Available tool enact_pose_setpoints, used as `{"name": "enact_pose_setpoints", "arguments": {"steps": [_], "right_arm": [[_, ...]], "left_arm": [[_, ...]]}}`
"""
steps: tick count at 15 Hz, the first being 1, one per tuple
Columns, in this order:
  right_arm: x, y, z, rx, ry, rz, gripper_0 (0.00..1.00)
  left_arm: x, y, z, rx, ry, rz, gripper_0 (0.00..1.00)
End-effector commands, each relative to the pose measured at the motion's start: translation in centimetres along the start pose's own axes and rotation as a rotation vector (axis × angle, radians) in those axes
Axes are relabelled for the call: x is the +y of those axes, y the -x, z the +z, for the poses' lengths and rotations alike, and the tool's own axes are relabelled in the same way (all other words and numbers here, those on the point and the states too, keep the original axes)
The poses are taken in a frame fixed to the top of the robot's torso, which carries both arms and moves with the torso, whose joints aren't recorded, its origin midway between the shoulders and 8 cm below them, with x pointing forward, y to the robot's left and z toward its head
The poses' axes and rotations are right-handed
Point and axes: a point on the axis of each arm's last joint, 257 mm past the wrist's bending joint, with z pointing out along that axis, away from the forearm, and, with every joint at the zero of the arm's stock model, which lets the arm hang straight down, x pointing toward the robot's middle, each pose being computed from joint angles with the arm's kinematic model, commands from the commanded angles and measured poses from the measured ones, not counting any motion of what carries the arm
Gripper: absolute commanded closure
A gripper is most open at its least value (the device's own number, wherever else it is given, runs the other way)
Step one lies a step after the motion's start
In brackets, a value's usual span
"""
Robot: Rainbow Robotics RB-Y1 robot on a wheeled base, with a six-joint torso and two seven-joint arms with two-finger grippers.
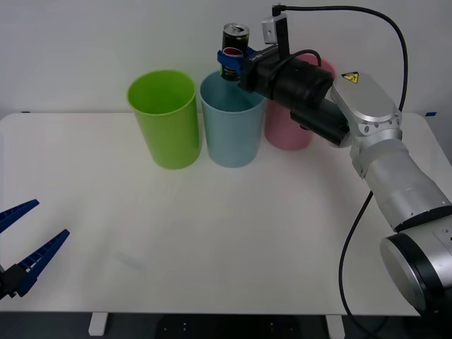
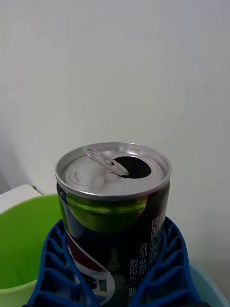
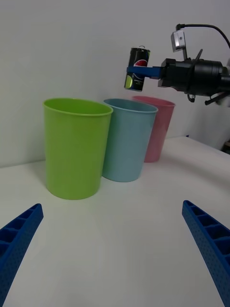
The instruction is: Grasp the object on the table and drop it into the matching bin: aluminum can to the light blue bin, PET bottle to the pink bin.
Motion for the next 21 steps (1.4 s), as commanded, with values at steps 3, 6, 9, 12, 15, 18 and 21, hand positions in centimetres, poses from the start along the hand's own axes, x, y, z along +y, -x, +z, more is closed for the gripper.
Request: {"name": "enact_pose_setpoints", "arguments": {"steps": [3,6,9,12,15,18,21], "right_arm": [[-0.1,0.0,0.0,0.0,-0.002,-0.009,0.23],[-0.2,-0.1,-0.1,0.001,-0.003,-0.019,0.0],[-0.2,0.0,-0.2,0.0,-0.002,-0.018,0.0],[-0.3,0.1,-0.4,-0.002,0.006,-0.014,0.0],[-0.7,-0.3,-1.3,0.003,0.019,0.002,0.0],[-1.2,-0.5,-3.1,-0.006,0.023,0.0,0.0],[-1.0,-0.4,-5.3,-0.021,0.037,-0.024,0.0]], "left_arm": [[0.0,0.0,0.0,0.0,0.0,0.0,0.0],[0.0,0.0,0.0,0.0,0.0,0.0,0.0],[0.0,0.0,0.0,0.0,0.0,0.0,0.0],[0.0,0.0,0.0,0.0,0.0,0.0,0.0],[0.0,0.0,0.0,0.0,0.0,0.0,0.0],[0.0,0.0,0.0,0.0,0.0,0.0,0.0],[0.0,0.0,0.0,0.0,0.0,0.0,0.0]]}}
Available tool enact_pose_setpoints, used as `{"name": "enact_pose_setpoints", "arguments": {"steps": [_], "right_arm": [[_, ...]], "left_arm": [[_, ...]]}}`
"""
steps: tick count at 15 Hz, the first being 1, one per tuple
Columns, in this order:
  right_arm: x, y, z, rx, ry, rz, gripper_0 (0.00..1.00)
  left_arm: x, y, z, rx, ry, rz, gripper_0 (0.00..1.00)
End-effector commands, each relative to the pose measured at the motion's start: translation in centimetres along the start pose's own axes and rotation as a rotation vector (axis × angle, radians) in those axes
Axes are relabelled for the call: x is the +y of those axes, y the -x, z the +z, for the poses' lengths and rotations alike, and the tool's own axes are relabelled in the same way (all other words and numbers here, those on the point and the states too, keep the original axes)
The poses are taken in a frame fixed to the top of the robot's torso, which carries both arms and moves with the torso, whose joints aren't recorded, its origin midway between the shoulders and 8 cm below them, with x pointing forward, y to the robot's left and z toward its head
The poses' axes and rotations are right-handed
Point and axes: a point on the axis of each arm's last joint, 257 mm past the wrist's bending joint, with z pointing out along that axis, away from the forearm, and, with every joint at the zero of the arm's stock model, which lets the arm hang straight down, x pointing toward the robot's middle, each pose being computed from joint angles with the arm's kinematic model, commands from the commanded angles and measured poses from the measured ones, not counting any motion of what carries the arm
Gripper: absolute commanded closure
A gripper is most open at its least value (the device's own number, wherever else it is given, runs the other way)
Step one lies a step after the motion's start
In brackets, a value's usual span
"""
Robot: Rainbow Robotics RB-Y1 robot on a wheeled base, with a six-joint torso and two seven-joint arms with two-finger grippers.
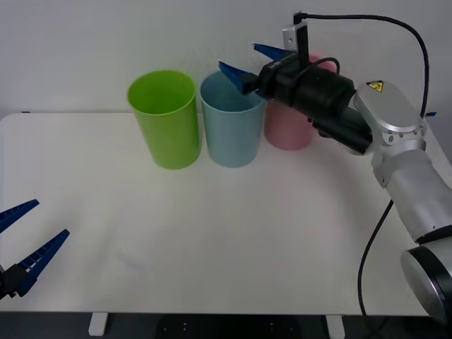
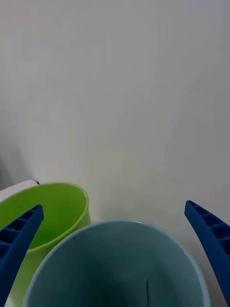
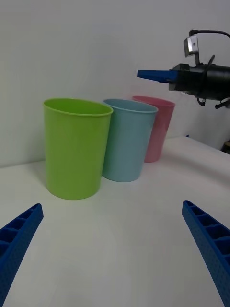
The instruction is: Grasp the object on the table and drop it into the matching bin: aluminum can to the light blue bin, PET bottle to the pink bin.
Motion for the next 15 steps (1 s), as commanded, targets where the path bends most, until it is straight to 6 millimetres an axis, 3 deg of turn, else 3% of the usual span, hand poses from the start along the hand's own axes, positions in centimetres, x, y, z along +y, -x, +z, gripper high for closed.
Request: {"name": "enact_pose_setpoints", "arguments": {"steps": [1,15], "right_arm": [[0.3,-0.1,-2.4,-0.008,0.018,-0.023,0.0],[3.3,-5.2,-17.4,0.08,0.121,-0.092,0.0]], "left_arm": [[0.0,0.0,0.0,0.0,0.0,0.0,0.0],[0.0,0.0,0.0,0.0,0.0,0.0,0.0]]}}
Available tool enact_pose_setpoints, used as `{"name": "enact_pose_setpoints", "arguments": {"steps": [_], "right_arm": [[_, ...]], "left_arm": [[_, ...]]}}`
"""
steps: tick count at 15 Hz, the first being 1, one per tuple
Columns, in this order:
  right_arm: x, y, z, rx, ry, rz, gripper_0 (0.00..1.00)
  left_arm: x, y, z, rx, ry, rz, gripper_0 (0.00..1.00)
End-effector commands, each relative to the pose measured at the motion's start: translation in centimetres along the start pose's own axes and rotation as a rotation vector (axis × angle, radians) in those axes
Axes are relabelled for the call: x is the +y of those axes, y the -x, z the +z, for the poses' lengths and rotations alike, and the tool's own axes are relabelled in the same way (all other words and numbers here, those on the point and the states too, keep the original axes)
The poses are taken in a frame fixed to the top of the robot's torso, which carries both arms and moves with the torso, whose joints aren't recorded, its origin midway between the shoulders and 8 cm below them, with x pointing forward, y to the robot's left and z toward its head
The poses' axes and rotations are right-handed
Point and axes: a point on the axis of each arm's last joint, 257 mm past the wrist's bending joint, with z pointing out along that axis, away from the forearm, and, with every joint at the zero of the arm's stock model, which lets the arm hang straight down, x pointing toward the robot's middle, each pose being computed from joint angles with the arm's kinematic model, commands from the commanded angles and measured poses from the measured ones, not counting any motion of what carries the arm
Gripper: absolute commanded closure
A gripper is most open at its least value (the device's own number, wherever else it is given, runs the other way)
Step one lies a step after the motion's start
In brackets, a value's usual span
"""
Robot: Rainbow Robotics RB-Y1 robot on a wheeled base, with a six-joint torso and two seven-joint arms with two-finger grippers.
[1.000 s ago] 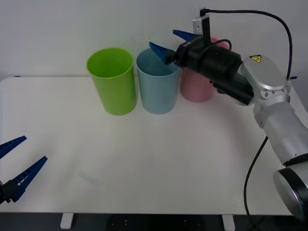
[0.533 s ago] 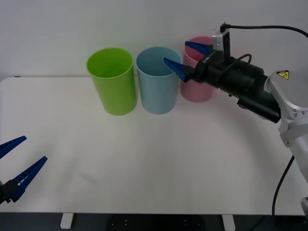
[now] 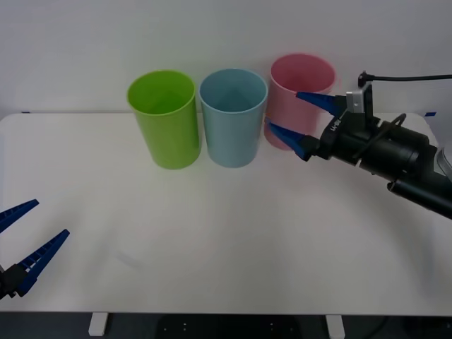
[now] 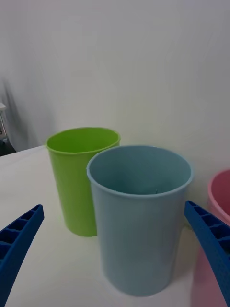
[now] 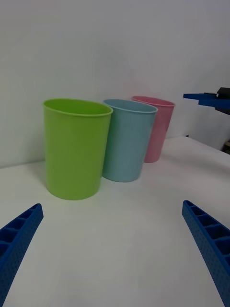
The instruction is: Grasp the object on the table and drop it into the matching bin: aluminum can to the light blue bin, PET bottle to the pink bin.
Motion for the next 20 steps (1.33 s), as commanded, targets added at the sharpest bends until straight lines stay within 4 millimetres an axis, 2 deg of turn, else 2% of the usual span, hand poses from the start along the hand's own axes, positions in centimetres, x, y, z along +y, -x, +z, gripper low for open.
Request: {"name": "enact_pose_setpoints", "arguments": {"steps": [1,6,11,14,20], "right_arm": [[1.3,-1.1,-3.0,0.019,0.023,-0.014,0.0],[3.6,-3.5,-9.6,0.074,0.089,-0.037,0.0],[5.0,-6.0,-14.4,0.131,0.073,-0.061,0.0],[5.4,-8.4,-17.6,0.185,0.042,-0.103,0.0],[6.9,-10.7,-22.8,0.253,0.01,-0.062,0.0]], "left_arm": [[0.0,0.0,0.0,0.0,0.0,0.0,0.0],[0.0,0.0,0.0,0.0,0.0,0.0,0.0],[0.0,0.0,0.0,0.0,0.0,0.0,0.0],[0.0,0.0,0.0,0.0,0.0,0.0,0.0],[0.0,0.0,0.0,0.0,0.0,0.0,0.0]]}}
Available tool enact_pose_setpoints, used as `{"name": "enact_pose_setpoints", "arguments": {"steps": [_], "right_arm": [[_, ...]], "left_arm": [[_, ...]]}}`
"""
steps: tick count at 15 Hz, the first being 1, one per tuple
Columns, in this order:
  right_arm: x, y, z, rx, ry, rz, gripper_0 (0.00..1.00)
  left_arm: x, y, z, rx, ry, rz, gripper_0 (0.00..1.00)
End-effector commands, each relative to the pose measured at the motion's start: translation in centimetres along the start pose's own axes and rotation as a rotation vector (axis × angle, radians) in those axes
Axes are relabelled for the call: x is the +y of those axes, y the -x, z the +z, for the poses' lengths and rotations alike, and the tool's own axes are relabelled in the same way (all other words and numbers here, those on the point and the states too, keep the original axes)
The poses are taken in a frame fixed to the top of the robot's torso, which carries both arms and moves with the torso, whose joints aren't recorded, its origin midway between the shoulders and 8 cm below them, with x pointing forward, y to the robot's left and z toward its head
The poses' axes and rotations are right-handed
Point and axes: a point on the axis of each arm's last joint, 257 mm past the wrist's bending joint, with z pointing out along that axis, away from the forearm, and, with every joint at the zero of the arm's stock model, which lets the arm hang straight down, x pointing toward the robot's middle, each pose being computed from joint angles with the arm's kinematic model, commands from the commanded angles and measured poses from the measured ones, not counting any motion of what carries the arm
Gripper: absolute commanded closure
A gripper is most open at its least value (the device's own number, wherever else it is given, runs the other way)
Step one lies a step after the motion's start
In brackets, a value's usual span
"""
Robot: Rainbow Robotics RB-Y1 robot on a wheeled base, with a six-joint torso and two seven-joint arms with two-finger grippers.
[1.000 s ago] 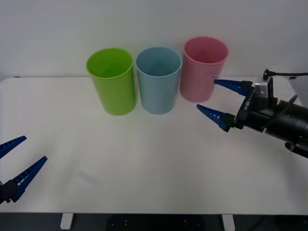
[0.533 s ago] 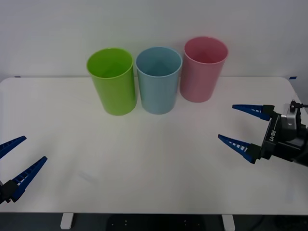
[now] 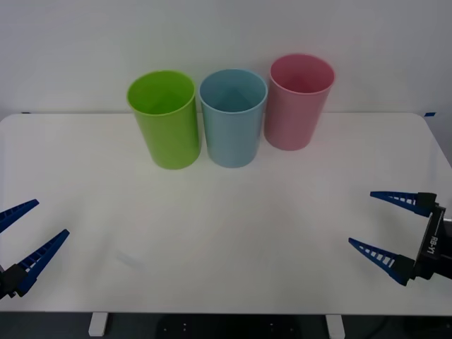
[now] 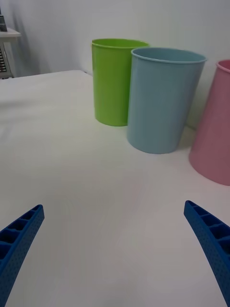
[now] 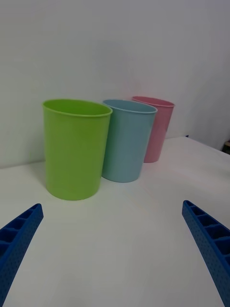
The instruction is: Grasp the object on the table and drop it into the matching bin: aluminum can to the light blue bin, PET bottle to the pink bin.
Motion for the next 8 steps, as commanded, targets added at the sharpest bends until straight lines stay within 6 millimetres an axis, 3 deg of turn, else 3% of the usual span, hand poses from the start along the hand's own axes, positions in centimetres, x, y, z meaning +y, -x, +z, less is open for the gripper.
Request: {"name": "enact_pose_setpoints", "arguments": {"steps": [1,4,8], "right_arm": [[0.6,-1.2,-2.0,0.026,-0.01,0.018,0.0],[1.1,-2.2,-3.2,0.048,-0.017,0.048,0.0],[1.1,-2.2,-3.3,0.049,-0.019,0.05,0.0]], "left_arm": [[0.0,0.0,0.0,0.0,0.0,0.0,0.0],[0.0,0.0,0.0,0.0,0.0,0.0,0.0],[0.0,0.0,0.0,0.0,0.0,0.0,0.0]]}}
